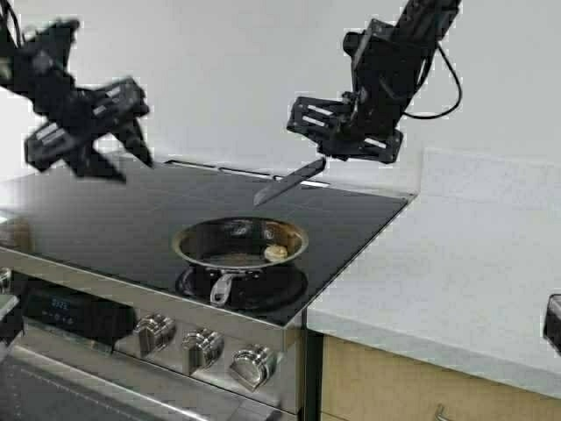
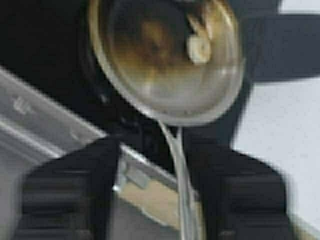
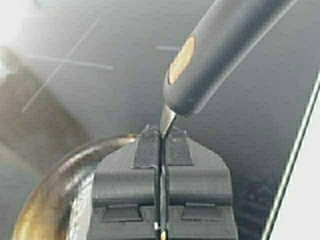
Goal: Add oil to the pan and cook the shrimp and serve it
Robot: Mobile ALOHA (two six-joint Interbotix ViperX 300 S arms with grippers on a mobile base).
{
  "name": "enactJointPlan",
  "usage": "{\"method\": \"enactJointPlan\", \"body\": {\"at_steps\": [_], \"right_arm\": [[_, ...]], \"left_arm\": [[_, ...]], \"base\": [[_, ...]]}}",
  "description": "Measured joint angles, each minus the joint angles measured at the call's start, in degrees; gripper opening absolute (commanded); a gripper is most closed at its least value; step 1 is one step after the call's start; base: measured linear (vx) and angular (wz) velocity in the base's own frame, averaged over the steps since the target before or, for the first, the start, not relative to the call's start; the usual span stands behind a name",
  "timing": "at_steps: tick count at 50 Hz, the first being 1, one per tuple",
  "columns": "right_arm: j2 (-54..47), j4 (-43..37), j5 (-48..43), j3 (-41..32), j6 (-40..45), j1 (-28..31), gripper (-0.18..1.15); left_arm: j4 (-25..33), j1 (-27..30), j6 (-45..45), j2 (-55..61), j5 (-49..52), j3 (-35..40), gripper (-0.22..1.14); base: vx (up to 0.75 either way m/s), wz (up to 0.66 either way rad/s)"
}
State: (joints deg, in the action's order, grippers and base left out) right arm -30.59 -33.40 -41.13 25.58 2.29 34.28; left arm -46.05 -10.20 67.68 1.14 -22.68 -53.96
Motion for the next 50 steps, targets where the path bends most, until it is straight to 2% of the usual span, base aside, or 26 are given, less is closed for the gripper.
{"method": "enactJointPlan", "body": {"at_steps": [6,9,18,31,38,50], "right_arm": [[0.0,-0.1,1.0,0.0,0.0,0.2,0.08],[0.0,0.0,1.6,-0.1,0.0,0.3,0.08],[0.0,-0.1,3.8,0.0,0.1,0.2,0.08],[1.9,-0.1,10.5,0.0,0.0,-0.9,0.08],[6.8,-0.1,18.3,0.6,-0.2,-3.9,0.08],[18.5,1.9,36.7,4.4,-1.5,-12.5,0.08]], "left_arm": [[-1.8,0.1,0.1,-3.0,2.3,0.0,0.06],[-2.3,0.0,0.1,-4.1,3.0,-0.2,-0.07],[-4.0,0.0,0.0,-8.2,5.2,-1.0,0.06],[-10.6,0.1,-0.2,-13.5,11.3,-1.5,0.04],[-11.6,0.0,-0.1,-14.9,11.7,-1.9,0.04],[-11.8,0.0,-0.1,-16.3,12.3,-1.9,0.04]], "base": [[0.00,0.00],[0.00,0.00],[0.00,0.00],[0.00,0.00],[0.00,0.00],[0.00,0.00]]}}
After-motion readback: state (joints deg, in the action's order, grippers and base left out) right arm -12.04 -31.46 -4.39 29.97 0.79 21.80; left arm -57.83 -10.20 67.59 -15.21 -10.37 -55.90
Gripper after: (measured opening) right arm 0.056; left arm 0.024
